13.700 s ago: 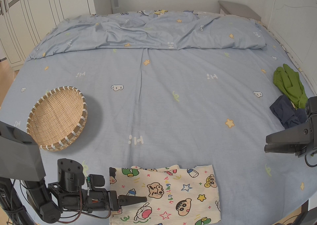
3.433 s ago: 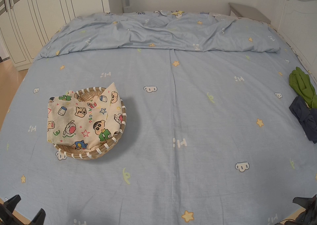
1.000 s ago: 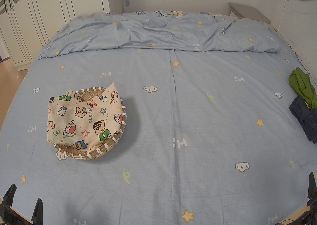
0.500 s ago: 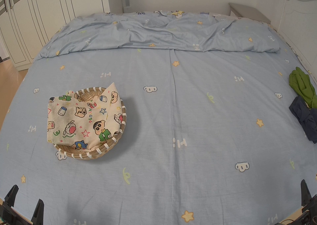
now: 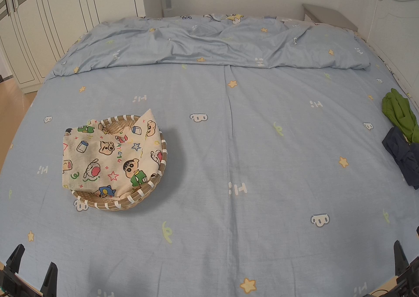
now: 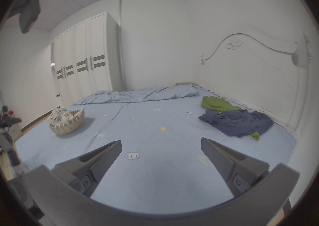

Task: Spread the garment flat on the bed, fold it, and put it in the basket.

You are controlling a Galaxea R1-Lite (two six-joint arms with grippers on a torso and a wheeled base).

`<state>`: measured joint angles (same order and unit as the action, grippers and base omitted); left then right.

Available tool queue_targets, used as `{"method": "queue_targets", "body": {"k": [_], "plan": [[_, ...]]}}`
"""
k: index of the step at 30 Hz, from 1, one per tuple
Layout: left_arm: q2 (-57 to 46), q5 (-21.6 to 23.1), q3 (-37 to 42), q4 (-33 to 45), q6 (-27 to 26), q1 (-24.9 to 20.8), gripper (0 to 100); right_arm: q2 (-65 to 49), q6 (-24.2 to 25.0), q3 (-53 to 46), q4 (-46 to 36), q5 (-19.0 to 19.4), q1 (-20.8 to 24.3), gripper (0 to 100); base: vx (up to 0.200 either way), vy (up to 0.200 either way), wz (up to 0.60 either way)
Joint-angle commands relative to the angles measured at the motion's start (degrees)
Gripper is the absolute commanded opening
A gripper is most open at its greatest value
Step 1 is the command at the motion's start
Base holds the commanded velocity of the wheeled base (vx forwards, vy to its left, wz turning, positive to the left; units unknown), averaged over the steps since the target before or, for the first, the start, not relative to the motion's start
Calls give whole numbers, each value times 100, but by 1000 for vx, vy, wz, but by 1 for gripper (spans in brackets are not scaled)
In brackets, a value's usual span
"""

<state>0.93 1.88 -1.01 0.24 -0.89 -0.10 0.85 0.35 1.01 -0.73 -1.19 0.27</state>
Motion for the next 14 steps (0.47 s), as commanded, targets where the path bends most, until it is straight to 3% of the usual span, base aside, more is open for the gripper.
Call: {"method": "queue_targets", "body": {"k": [1, 14], "plan": [[-93, -3, 101, 2, 1, 1, 100, 433, -97, 4, -199, 243, -141, 100, 0, 0, 0], [-93, -3, 101, -7, 1, 1, 100, -85, -97, -31, -85, 207, 26, 100, 0, 0, 0]]}}
